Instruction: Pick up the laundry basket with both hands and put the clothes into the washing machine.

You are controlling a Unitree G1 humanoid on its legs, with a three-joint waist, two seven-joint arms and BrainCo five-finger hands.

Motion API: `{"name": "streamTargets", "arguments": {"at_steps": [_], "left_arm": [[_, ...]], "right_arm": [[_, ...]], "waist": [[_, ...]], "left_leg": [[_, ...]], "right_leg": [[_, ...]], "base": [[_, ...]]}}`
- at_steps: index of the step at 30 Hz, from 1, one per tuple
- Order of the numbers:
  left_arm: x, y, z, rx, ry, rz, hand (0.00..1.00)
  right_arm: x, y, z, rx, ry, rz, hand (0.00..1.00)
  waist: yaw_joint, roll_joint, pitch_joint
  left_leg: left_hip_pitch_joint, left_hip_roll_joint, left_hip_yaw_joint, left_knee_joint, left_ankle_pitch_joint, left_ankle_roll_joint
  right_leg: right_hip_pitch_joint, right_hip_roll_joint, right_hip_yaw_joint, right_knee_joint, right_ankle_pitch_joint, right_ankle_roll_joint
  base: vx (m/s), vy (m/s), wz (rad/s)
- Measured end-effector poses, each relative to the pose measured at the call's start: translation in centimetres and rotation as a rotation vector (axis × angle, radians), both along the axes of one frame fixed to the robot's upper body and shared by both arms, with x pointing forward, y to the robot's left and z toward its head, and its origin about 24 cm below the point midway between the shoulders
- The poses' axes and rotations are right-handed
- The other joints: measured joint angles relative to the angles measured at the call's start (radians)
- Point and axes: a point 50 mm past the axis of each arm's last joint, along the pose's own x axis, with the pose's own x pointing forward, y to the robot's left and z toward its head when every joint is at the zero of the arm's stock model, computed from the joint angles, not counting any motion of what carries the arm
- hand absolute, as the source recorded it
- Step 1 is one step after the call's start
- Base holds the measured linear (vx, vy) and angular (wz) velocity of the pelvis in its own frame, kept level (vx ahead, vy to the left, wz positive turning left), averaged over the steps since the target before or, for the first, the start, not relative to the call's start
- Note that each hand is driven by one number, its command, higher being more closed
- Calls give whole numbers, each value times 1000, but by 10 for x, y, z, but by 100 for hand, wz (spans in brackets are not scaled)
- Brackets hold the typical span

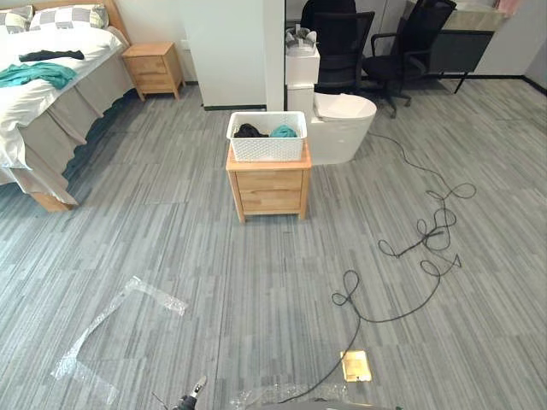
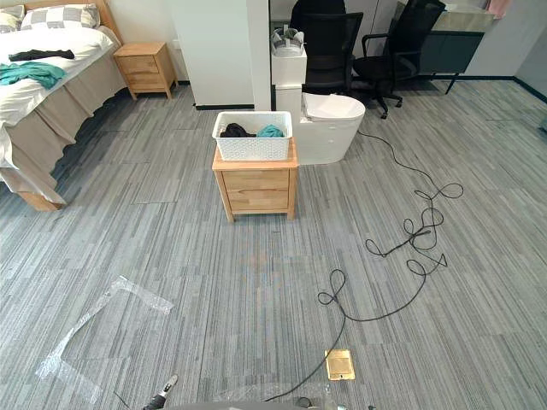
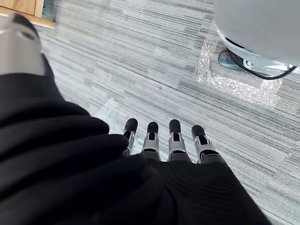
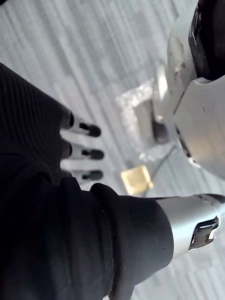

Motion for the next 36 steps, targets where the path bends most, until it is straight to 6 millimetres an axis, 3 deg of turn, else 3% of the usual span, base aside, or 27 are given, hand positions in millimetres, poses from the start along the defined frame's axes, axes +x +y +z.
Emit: {"name": "streamTargets", "arguments": {"at_steps": [5, 7, 9, 14, 29, 31, 33, 34, 36], "left_arm": [[7, -10, -2, -42, -17, 57, 0], [12, -13, -1, -51, -30, 53, 0], [14, -13, -1, -51, -34, 52, 0], [15, -14, -1, -55, -36, 50, 0], [19, -13, 0, -63, -49, 23, 0], [24, -15, 0, -68, -60, 15, 0], [31, -19, 1, -77, -75, -11, 0], [31, -19, 1, -76, -79, -12, 0], [34, -10, 3, -55, -83, -12, 0]], "right_arm": [[7, 1, 0, 9, -20, -44, 0], [18, 2, 1, 17, -55, -71, 0], [29, 5, 2, 23, -83, -66, 0], [40, 19, 2, 59, -111, -63, 0], [52, 21, 4, 64, -137, -55, 0], [55, 19, 5, 58, -145, -56, 0], [63, 12, 8, 43, -177, -67, 0], [64, 12, 9, 46, -185, -83, 0], [72, 11, 12, 48, -229, -122, 0]], "waist": [[-3, 2, 4], [-3, 2, 12], [-3, 2, 26], [-1, 4, 28], [-1, -4, 52], [-1, 4, 70], [-9, 24, 110], [-15, 23, 120], [-27, -10, 167]], "left_leg": [[33, -2, 3, -28, 1, -3], [35, -1, 3, -30, 1, -3], [47, -1, 4, -33, 1, -3], [51, -1, 8, -46, 1, -3], [48, -5, 52, -67, 0, -3], [49, -4, 55, -62, 0, -3], [56, -2, 51, -48, -4, 5], [63, -7, 50, -47, -11, 14], [123, -53, 46, -50, -31, 51]], "right_leg": [[35, 2, -18, -32, 2, 17], [37, 2, -29, -32, 0, 44], [48, 1, -29, -32, -3, 48], [46, 2, -28, -33, -4, 49], [23, 2, 2, -42, 2, 45], [-5, -4, -1, 17, -16, 70], [-103, -41, -39, 263, -81, 122], [-139, -61, -56, 361, -100, 124], [-291, -193, -121, 765, -148, 58]], "base": [[69, 8, 2], [2, 2, 4], [-17, -1, 0], [-38, -7, -1], [-12, -3, -7], [-5, 23, -7], [-32, 65, 11], [-57, 95, 31], [-17, 86, 19]]}}
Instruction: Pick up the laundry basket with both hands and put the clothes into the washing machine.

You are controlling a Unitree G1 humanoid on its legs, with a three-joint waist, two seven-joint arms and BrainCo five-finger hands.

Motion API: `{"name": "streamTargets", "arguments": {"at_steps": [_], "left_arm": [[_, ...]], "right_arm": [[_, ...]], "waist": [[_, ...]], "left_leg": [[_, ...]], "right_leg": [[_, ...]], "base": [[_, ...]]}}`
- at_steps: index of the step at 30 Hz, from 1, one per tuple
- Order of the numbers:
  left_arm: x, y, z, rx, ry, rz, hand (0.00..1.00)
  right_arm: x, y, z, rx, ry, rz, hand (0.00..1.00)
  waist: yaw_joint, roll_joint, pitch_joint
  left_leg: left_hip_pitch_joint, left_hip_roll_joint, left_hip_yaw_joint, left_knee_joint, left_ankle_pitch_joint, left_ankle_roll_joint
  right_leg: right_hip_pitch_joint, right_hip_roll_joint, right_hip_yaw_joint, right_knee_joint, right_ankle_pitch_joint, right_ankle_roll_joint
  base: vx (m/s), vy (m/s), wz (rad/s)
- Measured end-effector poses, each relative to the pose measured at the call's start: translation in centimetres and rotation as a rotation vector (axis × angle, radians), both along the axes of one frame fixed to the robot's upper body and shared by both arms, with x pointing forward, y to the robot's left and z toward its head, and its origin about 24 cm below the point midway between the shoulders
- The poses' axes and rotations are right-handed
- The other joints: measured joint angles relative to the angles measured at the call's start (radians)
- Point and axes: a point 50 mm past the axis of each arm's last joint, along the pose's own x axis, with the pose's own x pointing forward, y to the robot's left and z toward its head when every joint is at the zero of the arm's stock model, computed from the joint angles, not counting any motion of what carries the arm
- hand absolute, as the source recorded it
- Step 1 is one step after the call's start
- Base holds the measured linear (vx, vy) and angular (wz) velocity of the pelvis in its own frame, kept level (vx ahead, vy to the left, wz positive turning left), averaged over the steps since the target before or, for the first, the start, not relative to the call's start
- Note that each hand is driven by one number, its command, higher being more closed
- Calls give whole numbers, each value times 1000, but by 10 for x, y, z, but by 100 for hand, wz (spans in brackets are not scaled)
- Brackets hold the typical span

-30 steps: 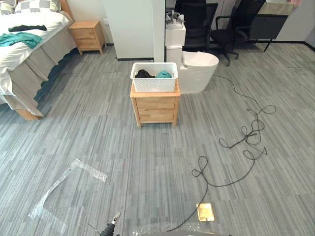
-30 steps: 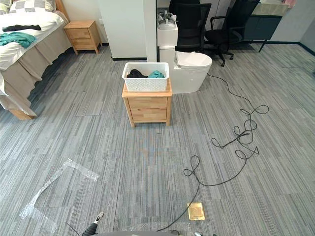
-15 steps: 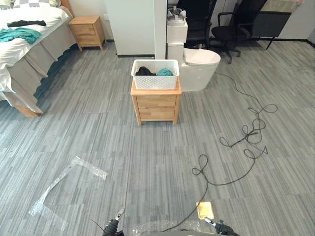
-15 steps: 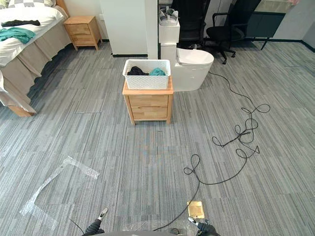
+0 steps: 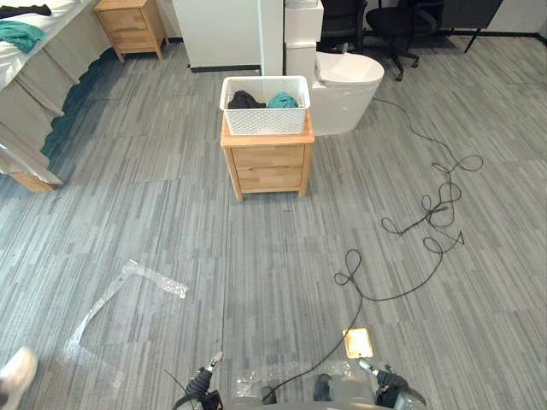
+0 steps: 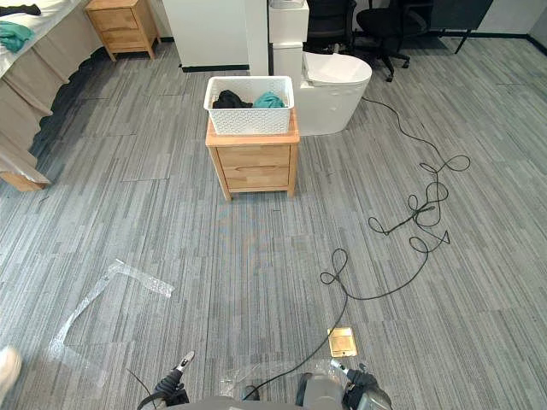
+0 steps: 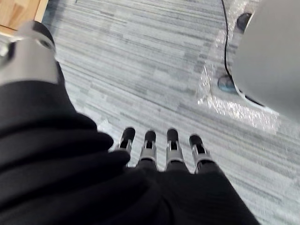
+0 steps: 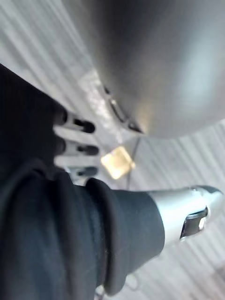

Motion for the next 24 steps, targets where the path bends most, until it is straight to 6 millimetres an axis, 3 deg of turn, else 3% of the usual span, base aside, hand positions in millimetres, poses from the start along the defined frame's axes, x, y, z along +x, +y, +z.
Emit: {"name": "streamTargets", "arguments": {"at_steps": [2, 4, 7, 8, 9, 11, 12, 13, 14, 15, 16, 17, 18, 21, 22, 24], "left_arm": [[-3, 7, 0, 15, 14, 6, 0], [-2, 6, 0, 11, 14, 5, 0], [3, 2, 0, -3, 3, 3, 0], [4, 2, 1, -5, -1, 4, 0], [8, 2, 1, -12, -13, 5, 0], [12, 0, 3, -21, -35, 25, 0], [9, 0, 2, -21, -30, 26, 0], [15, 1, 4, -20, -50, 32, 0], [16, -1, 4, -36, -65, 72, 0], [14, -4, 4, -48, -64, 85, 0], [10, -4, 3, -56, -65, 105, 0], [10, -5, 3, -62, -67, 112, 0], [11, -3, 4, -62, -77, 125, 0], [17, 0, 7, -51, -110, 124, 0], [18, 0, 8, -51, -119, 123, 0], [18, 2, 8, -48, -124, 154, 0]], "right_arm": [[1, -1, 1, -4, -3, 1, 0], [5, 0, 1, -1, -15, -3, 0], [9, 1, 2, 18, -25, -36, 0], [9, 1, 2, 19, -22, -41, 0], [6, -1, 1, 24, -11, -63, 0], [-4, -7, -1, 19, 9, -130, 0], [-10, -10, -1, 13, 19, -145, 0], [-13, -12, -2, 14, 25, -177, 0], [-12, -13, -1, 12, 23, -185, 0], [-11, -14, -1, 7, 22, -185, 0], [-10, -14, -1, 2, 19, -182, 0], [-7, -15, 0, -6, 19, -170, 0], [-4, -13, 1, -5, 14, -163, 0], [6, -12, 4, -17, -12, -137, 0], [11, -15, 6, -28, -22, -126, 0], [35, -11, 13, -53, -63, -52, 0]], "waist": [[3, -11, 4], [-2, -2, 6], [-17, -7, 13], [-18, -13, 15], [-21, -19, 18], [-33, 12, 8], [-31, 17, -4], [-23, 21, -4], [-22, 28, -3], [-21, 36, -2], [-12, 49, -2], [4, 56, 3], [13, 47, 14], [31, 25, 26], [33, 25, 26], [38, 25, 28]], "left_leg": [[41, -4, -3, 3, -18, 17], [45, 14, -2, -1, -41, 2], [66, 40, -8, -18, -74, -43], [73, 39, -10, -18, -83, -55], [90, 48, -21, -15, -107, -78], [113, 125, -43, 25, -174, -133], [102, 157, -51, 76, -186, -153], [18, 203, -51, 274, -184, -175], [-84, 254, -47, 524, -115, -213], [-133, 278, -48, 643, -47, -194], [-200, 314, -59, 811, 64, -196], [-274, 340, -73, 1025, 73, -196], [-313, 339, -67, 1147, 64, -187], [-415, 332, 22, 1110, 19, -136], [-447, 325, 31, 1063, 9, -143], [-529, 318, 72, 752, -3, -149]], "right_leg": [[-38, -41, -38, 52, -22, 7], [-80, -35, -77, -89, -12, 6], [-79, 13, -99, -587, 176, 40], [-79, 15, -95, -636, 198, 46], [-84, 12, -70, -652, 218, 38], [-91, 54, -30, -557, 248, -35], [-87, 70, -38, -525, 245, -49], [-77, 96, -52, -486, 204, -87], [-41, 119, -71, -477, 174, -107], [-18, 134, -72, -478, 154, -117], [26, 159, -68, -487, 132, -135], [93, 186, -53, -502, 122, -140], [178, 194, -35, -530, 123, -139], [364, 195, -8, -636, 122, -136], [385, 195, 0, -655, 119, -123], [441, 193, 33, -694, 91, -66]], "base": [[89, 68, 0], [173, 56, -5], [283, -41, 1], [371, -118, 15], [420, -166, 32], [587, -249, 50], [672, -314, 47], [680, -391, 34], [683, -415, 14], [684, -396, -12], [689, -325, -45], [791, -351, -68], [619, -269, -63], [575, -223, -35], [469, -115, -39], [449, -11, -56]]}}
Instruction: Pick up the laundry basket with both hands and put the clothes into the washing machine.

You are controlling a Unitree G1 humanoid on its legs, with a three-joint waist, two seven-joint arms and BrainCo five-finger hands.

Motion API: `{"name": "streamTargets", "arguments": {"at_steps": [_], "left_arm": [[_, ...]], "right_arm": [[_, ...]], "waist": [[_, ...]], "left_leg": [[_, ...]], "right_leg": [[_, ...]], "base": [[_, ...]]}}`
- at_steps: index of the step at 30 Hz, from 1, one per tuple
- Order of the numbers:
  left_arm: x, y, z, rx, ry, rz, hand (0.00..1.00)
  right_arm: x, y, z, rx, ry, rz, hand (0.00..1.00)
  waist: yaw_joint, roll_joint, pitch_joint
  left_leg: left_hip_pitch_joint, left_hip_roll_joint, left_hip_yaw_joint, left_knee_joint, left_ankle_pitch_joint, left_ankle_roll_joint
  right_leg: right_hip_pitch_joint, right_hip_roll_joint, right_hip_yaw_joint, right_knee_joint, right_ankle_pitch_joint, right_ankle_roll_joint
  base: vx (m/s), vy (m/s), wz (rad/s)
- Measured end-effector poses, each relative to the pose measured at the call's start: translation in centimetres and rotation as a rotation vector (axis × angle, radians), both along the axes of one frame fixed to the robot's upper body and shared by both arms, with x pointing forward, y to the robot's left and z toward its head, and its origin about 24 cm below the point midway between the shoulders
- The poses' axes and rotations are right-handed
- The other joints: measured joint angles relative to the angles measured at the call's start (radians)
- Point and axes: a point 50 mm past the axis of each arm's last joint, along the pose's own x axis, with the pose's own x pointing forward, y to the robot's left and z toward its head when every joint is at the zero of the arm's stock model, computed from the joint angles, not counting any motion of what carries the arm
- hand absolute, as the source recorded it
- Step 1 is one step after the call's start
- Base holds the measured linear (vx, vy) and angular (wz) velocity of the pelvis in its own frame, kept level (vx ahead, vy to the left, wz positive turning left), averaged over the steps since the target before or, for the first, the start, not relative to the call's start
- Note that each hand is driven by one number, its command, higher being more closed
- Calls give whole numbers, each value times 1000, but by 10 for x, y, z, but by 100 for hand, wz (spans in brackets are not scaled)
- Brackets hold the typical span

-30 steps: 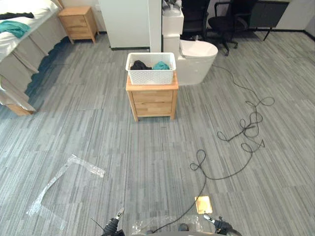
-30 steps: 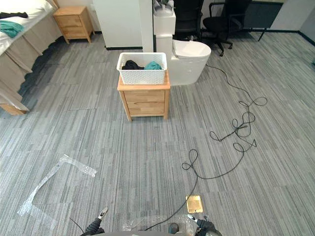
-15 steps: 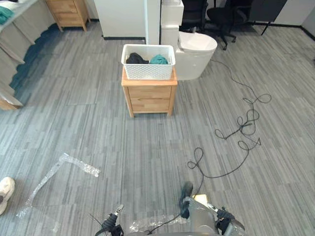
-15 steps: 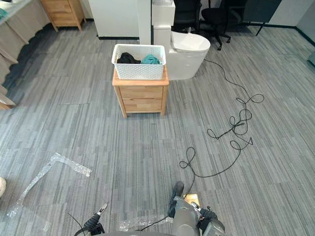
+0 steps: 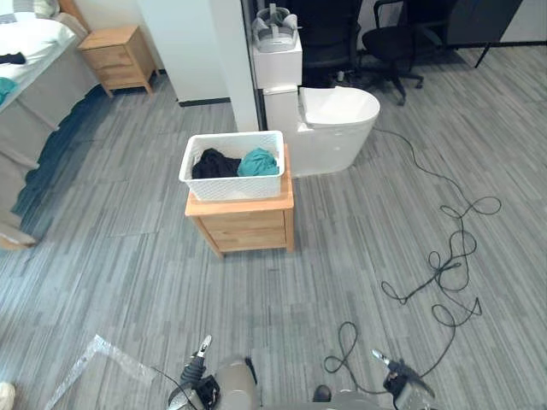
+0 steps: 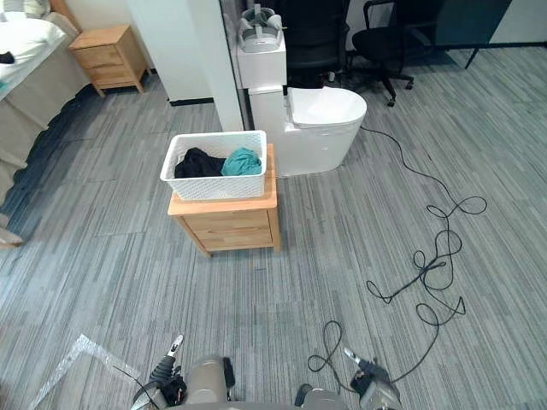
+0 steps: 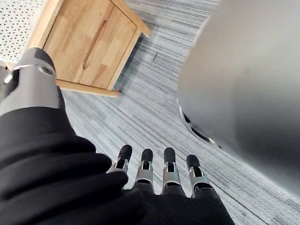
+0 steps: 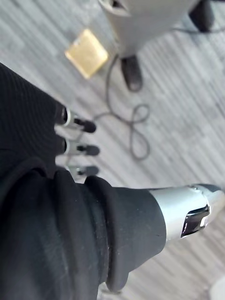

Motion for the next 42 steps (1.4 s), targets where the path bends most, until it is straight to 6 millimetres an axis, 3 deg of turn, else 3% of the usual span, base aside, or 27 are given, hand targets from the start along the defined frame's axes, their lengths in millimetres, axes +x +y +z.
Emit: {"name": "streamTargets", "arguments": {"at_steps": [1, 3, 5, 6, 8, 9, 10, 12, 14, 15, 16, 18, 19, 20, 21, 22, 25, 29, 31, 33, 36, 37, 38, 39, 40, 41, 42], "left_arm": [[-2, 0, -1, 0, 9, 6, 0], [-6, -2, -3, 0, 29, 17, 0], [-11, -3, -5, -3, 51, 15, 0], [-16, 2, -5, 7, 68, 21, 0], [-15, 13, -4, 39, 71, 13, 0], [-15, 15, -3, 46, 72, 5, 0], [-10, 17, -2, 65, 76, -45, 0], [-6, 13, -2, 71, 85, -95, 0], [-2, 14, -1, 77, 81, -122, 0], [1, 12, -1, 88, 78, -164, 0], [2, 12, 0, 92, 76, -177, 0], [18, 6, 3, 102, 46, -234, 0], [21, 5, 4, 103, 38, -243, 0], [25, 6, 6, 114, 30, -268, 0], [28, -2, 5, 100, 27, -289, 0], [28, -7, 4, 91, 24, -295, 0], [20, -24, -1, 41, 42, -285, 0], [6, -18, -4, 43, 73, -244, 0], [2, -12, -4, 49, 81, -207, 0], [-2, -2, -4, 65, 87, -174, 0], [-4, 7, 0, 69, 50, -56, 0], [-2, 12, 6, 70, -3, -9, 0], [4, 19, 15, 83, -79, 25, 0], [9, 23, 21, 95, -124, 38, 0], [18, 33, 35, 132, -213, 54, 0], [25, 42, 47, 168, -278, 52, 0], [28, 46, 52, 183, -302, 49, 0]], "right_arm": [[4, 1, 2, -6, -10, 17, 0], [5, -1, 3, -32, -29, 33, 0], [-3, -6, 2, -63, -8, 67, 0], [-6, -5, 0, -62, 3, 76, 0], [-24, 5, -7, -37, 49, 82, 0], [-31, 6, -10, -28, 70, 80, 0], [-49, 8, -16, -4, 118, 43, 0], [-63, 13, -20, 30, 162, 11, 0], [-64, 17, -21, 52, 160, 0, 0], [-62, 15, -20, 53, 150, 7, 0], [-60, 14, -20, 47, 144, 14, 0], [-53, 13, -18, 46, 120, 2, 0], [-53, 13, -18, 47, 120, 4, 0], [-56, 13, -18, 50, 126, 4, 0], [-61, 9, -19, 42, 138, -3, 0], [-65, 10, -20, 49, 149, -16, 0], [-70, 5, -20, 41, 160, -48, 0], [-59, 5, -18, 18, 138, 10, 0], [-42, 7, -12, -10, 82, 70, 0], [-17, 6, 0, -60, -17, 120, 0], [34, -11, 43, -207, -275, 122, 0], [51, -25, 66, -289, -370, 102, 0], [64, -40, 91, -379, -462, 81, 0], [71, -47, 104, -426, -505, 76, 0], [83, -58, 130, -518, -585, 79, 0], [91, -67, 154, -604, -653, 79, 0], [93, -72, 165, -651, -678, 82, 0]], "waist": [[1, -1, 1], [1, 9, -7], [6, 27, -23], [10, 6, -31], [12, -62, -75], [10, -79, -87], [2, -89, -92], [-12, -84, -88], [-10, -65, -76], [-13, -43, -66], [-15, -40, -68], [-30, -35, -65], [-38, -39, -66], [-52, -60, -72], [-65, -75, -70], [-63, -67, -73], [-64, -18, -81], [-62, -22, -86], [-56, -31, -88], [-52, -41, -87], [-42, -29, -74], [-27, -26, -72], [-29, -14, -74], [-30, -12, -75], [-27, -17, -73], [-32, -10, -77], [-39, -3, -80]], "left_leg": [[5, -2, 4, -120, 6, 0], [56, -18, -18, -555, 65, -26], [68, -32, -54, -577, 72, -20], [72, -65, -81, -566, 171, 17], [73, -142, -61, -531, 206, 83], [78, -169, -55, -520, 195, 97], [109, -214, -58, -510, 158, 128], [193, -243, -61, -542, 130, 152], [313, -247, -50, -612, 125, 156], [385, -243, -35, -660, 125, 156], [408, -239, -31, -676, 121, 151], [433, -222, -25, -697, 95, 136], [428, -219, -25, -697, 93, 132], [413, -232, -34, -698, 78, 114], [426, -239, -59, -699, 56, 104], [429, -234, -57, -703, 59, 99], [437, -195, -66, -733, 72, 68], [458, -166, -95, -764, 85, 45], [416, -166, -87, -664, 59, 17], [333, -169, -73, -487, 37, -10], [244, -147, -75, -275, 26, -27], [241, -136, -75, -256, 8, -25], [236, -105, -58, -263, -13, 8], [224, -88, -57, -274, -19, 18], [206, -64, -57, -317, -19, 19], [205, -59, -53, -399, -5, 0], [218, -52, -53, -458, 23, -33]], "right_leg": [[15, -2, 6, -2, -9, 13], [101, -3, 4, -31, -59, 80], [142, -9, 4, -16, -127, 127], [147, -45, 15, 14, -161, 148], [79, -153, 60, 179, -182, 182], [43, -182, 67, 255, -176, 181], [-24, -233, 76, 454, -99, 167], [-98, -285, 91, 695, -24, 154], [-162, -307, 58, 825, -60, 126], [-193, -307, 22, 819, -119, 95], [-213, -296, 8, 788, -141, 94], [-291, -211, -24, 517, -168, 100], [-297, -184, -23, 402, -155, 106], [-303, -150, 5, 205, -53, 75], [-297, -145, 31, 213, 3, 59], [-293, -138, 30, 207, -3, 60], [-262, -90, -4, 134, -3, 60], [-215, -52, -50, 80, -1, 46], [-201, -61, -57, 78, -12, 41], [-190, -83, -58, 76, -12, 40], [-175, -93, -34, 79, -11, 38], [-177, -98, -21, 75, -10, 37], [-195, -97, -16, 75, -13, 35], [-208, -97, -5, 78, -23, 30], [-257, -112, 17, 104, -24, 36], [-302, -133, 33, 133, -26, 56], [-320, -140, 35, 144, -26, 69]], "base": [[550, 68, -50], [514, 146, -27], [496, 303, -44], [500, 364, -58], [468, 303, -25], [706, 394, 31], [605, 328, 52], [602, 305, 39], [411, 205, -11], [250, 121, -28], [270, 93, -29], [205, -20, -9], [113, -91, 17], [95, -137, 42], [105, -146, 36], [148, -151, 20], [210, -141, 6], [166, -97, 27], [143, -46, 21], [68, -20, 2], [49, 17, -21], [14, 88, -30], [-14, 123, -25], [-39, 137, -25], [-42, 201, -30], [-14, 203, -29], [7, 265, -13]]}}
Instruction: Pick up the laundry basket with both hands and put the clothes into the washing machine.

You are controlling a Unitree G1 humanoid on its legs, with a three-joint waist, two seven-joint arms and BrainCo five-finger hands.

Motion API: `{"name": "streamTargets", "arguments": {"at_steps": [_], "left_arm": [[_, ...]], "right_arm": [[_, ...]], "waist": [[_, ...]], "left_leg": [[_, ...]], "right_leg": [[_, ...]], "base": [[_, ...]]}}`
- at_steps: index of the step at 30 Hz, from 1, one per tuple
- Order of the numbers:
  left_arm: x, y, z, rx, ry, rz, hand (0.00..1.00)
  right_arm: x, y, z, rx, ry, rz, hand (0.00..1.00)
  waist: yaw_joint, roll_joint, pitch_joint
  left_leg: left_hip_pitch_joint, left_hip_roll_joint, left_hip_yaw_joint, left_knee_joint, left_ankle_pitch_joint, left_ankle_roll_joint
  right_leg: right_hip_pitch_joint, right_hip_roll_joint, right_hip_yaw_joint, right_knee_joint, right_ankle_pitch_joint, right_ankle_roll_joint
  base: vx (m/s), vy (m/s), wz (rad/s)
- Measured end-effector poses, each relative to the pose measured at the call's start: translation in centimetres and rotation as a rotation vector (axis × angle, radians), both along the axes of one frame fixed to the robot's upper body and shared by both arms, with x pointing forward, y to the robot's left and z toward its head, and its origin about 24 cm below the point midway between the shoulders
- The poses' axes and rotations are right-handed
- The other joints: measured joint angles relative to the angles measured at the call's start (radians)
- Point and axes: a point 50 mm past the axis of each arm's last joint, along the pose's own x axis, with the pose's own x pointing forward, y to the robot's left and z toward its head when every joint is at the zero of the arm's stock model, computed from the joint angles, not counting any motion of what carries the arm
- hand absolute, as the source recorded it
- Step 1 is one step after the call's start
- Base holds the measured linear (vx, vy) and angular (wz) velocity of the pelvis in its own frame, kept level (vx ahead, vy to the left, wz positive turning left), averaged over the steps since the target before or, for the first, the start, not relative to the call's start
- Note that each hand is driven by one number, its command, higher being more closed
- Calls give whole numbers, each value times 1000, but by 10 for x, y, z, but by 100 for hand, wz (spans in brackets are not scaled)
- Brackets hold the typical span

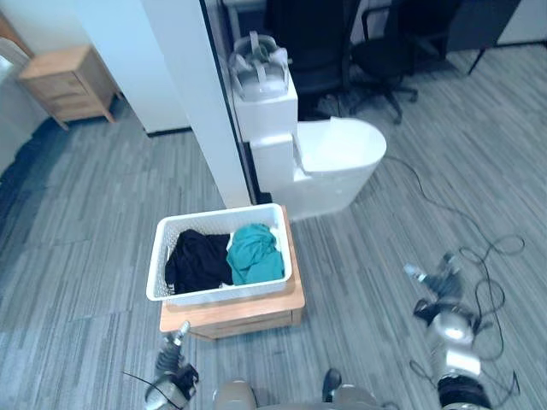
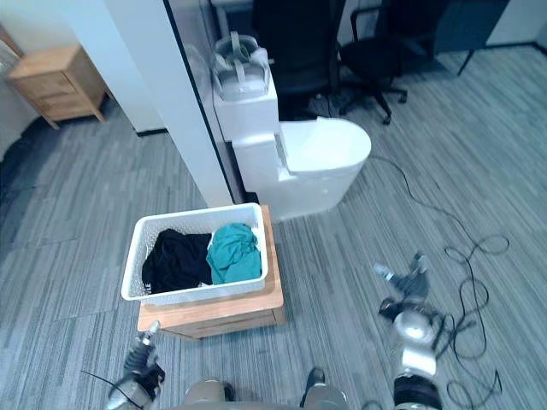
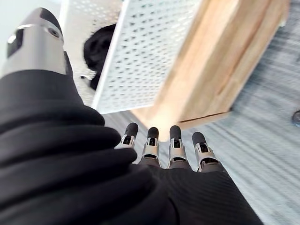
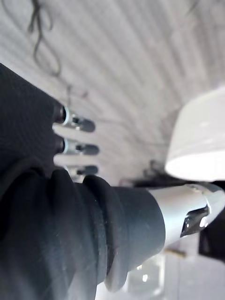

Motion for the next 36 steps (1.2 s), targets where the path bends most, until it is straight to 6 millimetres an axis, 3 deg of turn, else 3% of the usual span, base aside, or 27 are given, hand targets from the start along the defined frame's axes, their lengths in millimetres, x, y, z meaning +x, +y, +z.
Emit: {"name": "streamTargets", "arguments": {"at_steps": [1, 2, 5, 8, 11, 15, 21, 24, 30, 36], "left_arm": [[5, 2, 6, 13, -32, -6, 0], [9, 4, 9, 21, -48, -11, 0], [34, 27, 35, 109, -146, -67, 0], [48, 46, 54, 171, -201, -79, 0], [74, 53, 72, 213, -259, -106, 0], [107, 55, 84, 250, -262, -154, 0], [144, 62, 105, 322, -238, -200, 0], [170, 64, 127, 345, -269, -188, 0], [186, 65, 151, 370, -328, -166, 0], [194, 71, 166, 397, -344, -121, 0]], "right_arm": [[0, -12, 17, -80, -33, -14, 0], [-1, -20, 24, -116, -44, -31, 0], [6, -12, 36, -162, -65, 15, 0], [35, 9, 61, -208, -140, 139, 0], [61, 22, 85, -283, -166, 262, 0], [88, 33, 100, -303, -160, 344, 0], [112, 29, 113, -262, -136, 348, 0], [129, 30, 126, -259, -116, 345, 0], [149, 38, 144, -239, -100, 354, 0], [153, 40, 141, -227, -71, 352, 0]], "waist": [[-11, 33, -1], [-20, 48, -1], [-25, 2, 9], [-23, 5, 17], [-22, 21, 42], [-23, 25, 86], [-26, 26, 158], [-27, 27, 221], [-16, 42, 273], [-10, 45, 283]], "left_leg": [[21, 9, 3, -98, 88, -37], [44, 1, 15, -152, 63, -20], [69, -86, 54, -208, 69, -4], [62, -116, 99, -208, 68, -2], [38, -118, 104, -209, 72, 5], [13, -107, 113, -239, 90, 31], [-36, -100, 129, -237, 109, 40], [-62, -98, 130, -232, 122, 43], [-96, -86, 145, -221, 132, 39], [-123, -83, 149, -224, 143, 39]], "right_leg": [[-14, -3, 1, 9, 5, 30], [-15, -12, 2, 16, 11, 50], [-15, -82, 25, -24, 52, 85], [-16, -103, 57, -93, 104, 98], [-26, -101, 59, -126, 132, 100], [-73, -75, 69, -128, 154, 81], [-123, -67, 83, -155, 196, 69], [-143, -65, 87, -164, 219, 61], [-173, -52, 107, -181, 246, 52], [-206, -42, 113, -181, 254, 46]], "base": [[35, 263, 3], [86, 416, 17], [57, 290, 0], [4, 153, -31], [-35, 26, -6], [-50, -11, -9], [-72, -21, -9], [-94, -10, -1], [-59, -15, -7], [-15, -5, -3]]}}
